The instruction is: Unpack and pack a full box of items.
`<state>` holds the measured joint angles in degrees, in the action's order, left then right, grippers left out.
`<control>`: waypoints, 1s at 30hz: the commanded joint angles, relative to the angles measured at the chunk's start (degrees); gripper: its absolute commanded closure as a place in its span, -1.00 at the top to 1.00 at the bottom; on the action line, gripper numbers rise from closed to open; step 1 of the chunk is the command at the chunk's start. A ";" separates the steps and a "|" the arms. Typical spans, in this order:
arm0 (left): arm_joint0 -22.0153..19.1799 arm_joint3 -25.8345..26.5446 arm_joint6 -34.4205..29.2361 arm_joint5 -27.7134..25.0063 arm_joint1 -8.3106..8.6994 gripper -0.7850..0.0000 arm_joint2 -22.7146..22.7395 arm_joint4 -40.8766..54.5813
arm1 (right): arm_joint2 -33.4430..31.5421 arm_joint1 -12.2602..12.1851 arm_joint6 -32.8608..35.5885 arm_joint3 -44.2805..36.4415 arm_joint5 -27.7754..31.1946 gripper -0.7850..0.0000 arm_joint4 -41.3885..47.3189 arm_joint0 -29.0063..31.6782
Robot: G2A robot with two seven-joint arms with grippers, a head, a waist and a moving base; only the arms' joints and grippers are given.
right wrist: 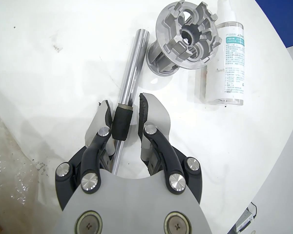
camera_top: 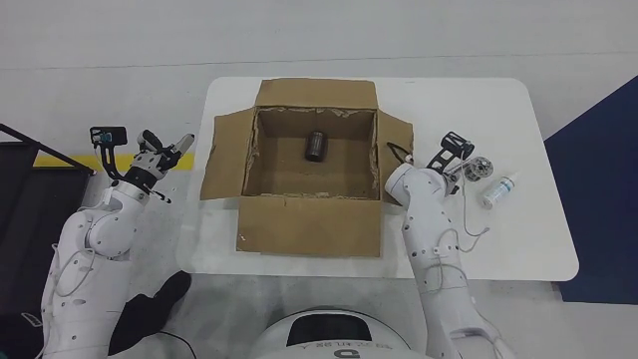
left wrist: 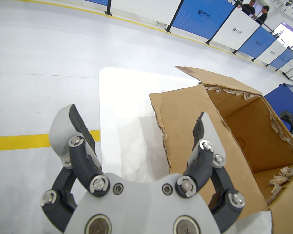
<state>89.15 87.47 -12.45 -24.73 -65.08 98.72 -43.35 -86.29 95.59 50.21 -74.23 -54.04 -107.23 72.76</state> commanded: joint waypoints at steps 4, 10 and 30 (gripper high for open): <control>0.00 0.00 0.00 0.00 0.00 1.00 0.00 0.00 | -1.81 0.92 0.86 0.60 0.82 -1.00 -1.88 -0.53; 0.00 0.00 0.00 0.00 0.00 1.00 0.00 0.00 | -2.71 2.09 0.90 -4.33 0.87 -1.00 -1.74 0.58; 0.00 0.00 0.00 0.00 0.00 1.00 0.00 0.00 | -4.93 3.30 -15.00 -22.73 2.04 -1.00 18.32 8.57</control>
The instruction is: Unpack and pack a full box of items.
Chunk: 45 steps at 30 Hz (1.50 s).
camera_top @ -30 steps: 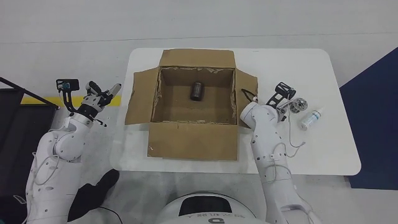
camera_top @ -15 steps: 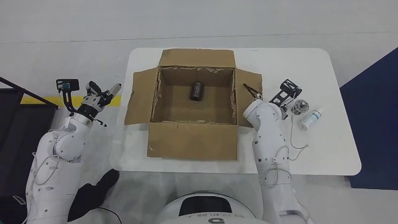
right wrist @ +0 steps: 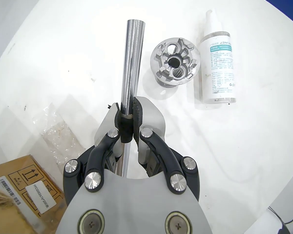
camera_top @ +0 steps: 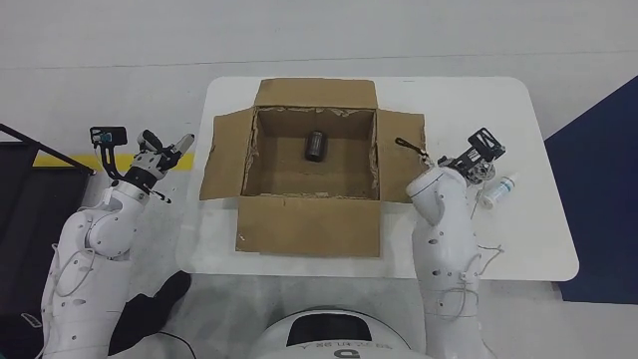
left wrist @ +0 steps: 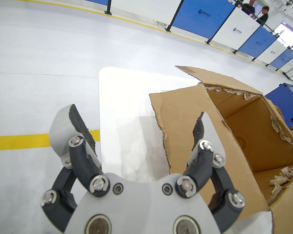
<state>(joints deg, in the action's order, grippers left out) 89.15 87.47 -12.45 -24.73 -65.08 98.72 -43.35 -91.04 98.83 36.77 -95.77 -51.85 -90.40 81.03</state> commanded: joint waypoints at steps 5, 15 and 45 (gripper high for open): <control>0.00 0.00 0.00 0.00 0.00 1.00 0.00 0.00 | -0.93 0.66 -14.33 -7.52 -0.83 -1.00 10.14 3.09; 0.00 0.00 0.00 0.00 0.00 1.00 0.00 0.00 | -1.26 0.92 -42.40 -19.02 10.78 -1.00 38.86 12.08; 0.00 0.00 0.00 0.00 0.00 1.00 0.00 0.00 | 29.52 -3.15 -24.19 -11.30 19.55 -1.00 14.39 9.17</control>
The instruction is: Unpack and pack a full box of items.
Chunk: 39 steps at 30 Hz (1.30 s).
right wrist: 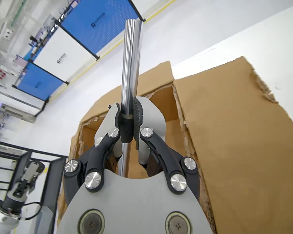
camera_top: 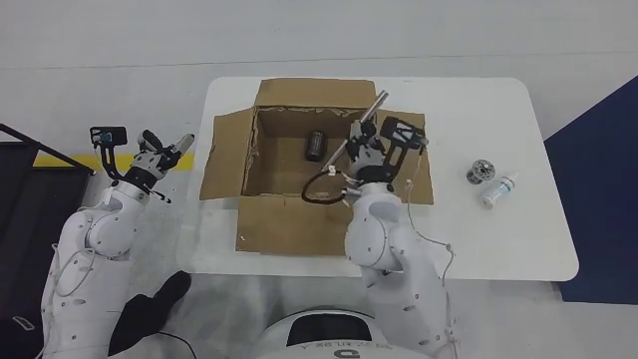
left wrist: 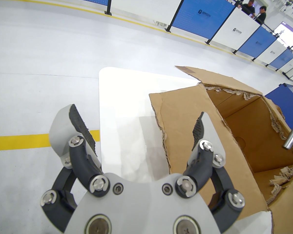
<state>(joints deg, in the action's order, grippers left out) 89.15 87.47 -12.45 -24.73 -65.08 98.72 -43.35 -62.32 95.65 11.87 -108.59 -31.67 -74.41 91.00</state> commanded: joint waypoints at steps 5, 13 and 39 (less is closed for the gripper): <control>0.00 0.00 0.00 0.00 0.00 1.00 0.00 0.00 | 4.15 0.01 5.26 8.10 -1.47 -1.00 -9.92 -3.58; 0.00 0.00 0.00 0.00 0.00 1.00 0.00 0.00 | 5.28 0.94 9.00 17.49 -6.95 -1.00 -12.30 -8.87; 0.00 0.00 0.00 0.00 0.00 1.00 0.00 0.00 | 5.54 1.37 20.60 9.14 -7.47 0.88 -20.64 -7.56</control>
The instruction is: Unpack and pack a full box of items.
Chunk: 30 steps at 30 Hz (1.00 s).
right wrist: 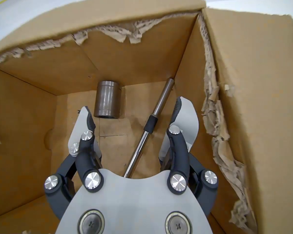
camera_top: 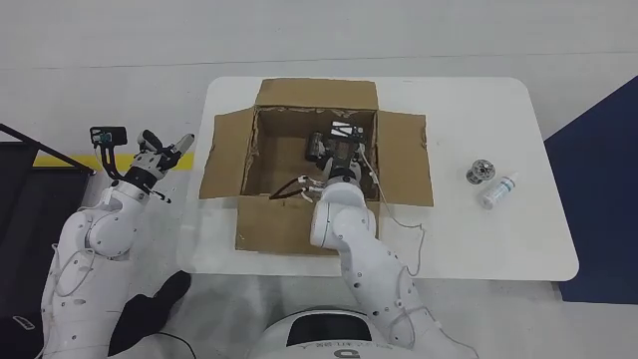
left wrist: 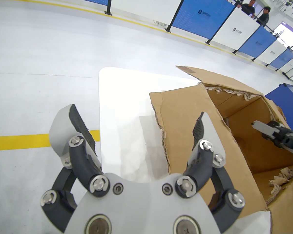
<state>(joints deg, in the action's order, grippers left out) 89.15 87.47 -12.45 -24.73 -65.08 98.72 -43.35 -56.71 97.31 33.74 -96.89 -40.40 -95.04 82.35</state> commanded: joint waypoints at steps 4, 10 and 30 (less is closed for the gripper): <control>0.00 0.00 0.00 0.00 0.00 1.00 0.00 0.00 | -2.15 -2.25 -5.78 -15.72 4.98 0.76 4.25 7.47; 0.00 0.00 0.00 0.00 0.00 1.00 0.00 0.00 | -10.70 -3.55 -16.04 -32.48 4.74 0.56 13.75 18.15; 0.00 0.00 0.00 0.00 0.00 1.00 0.00 0.00 | -49.03 -5.71 -4.20 -13.14 -7.98 -0.01 25.59 11.72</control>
<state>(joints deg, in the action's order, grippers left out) 89.15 87.47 -12.45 -24.73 -65.08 98.72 -43.35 -105.07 91.88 27.20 -111.90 -48.53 -67.74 94.90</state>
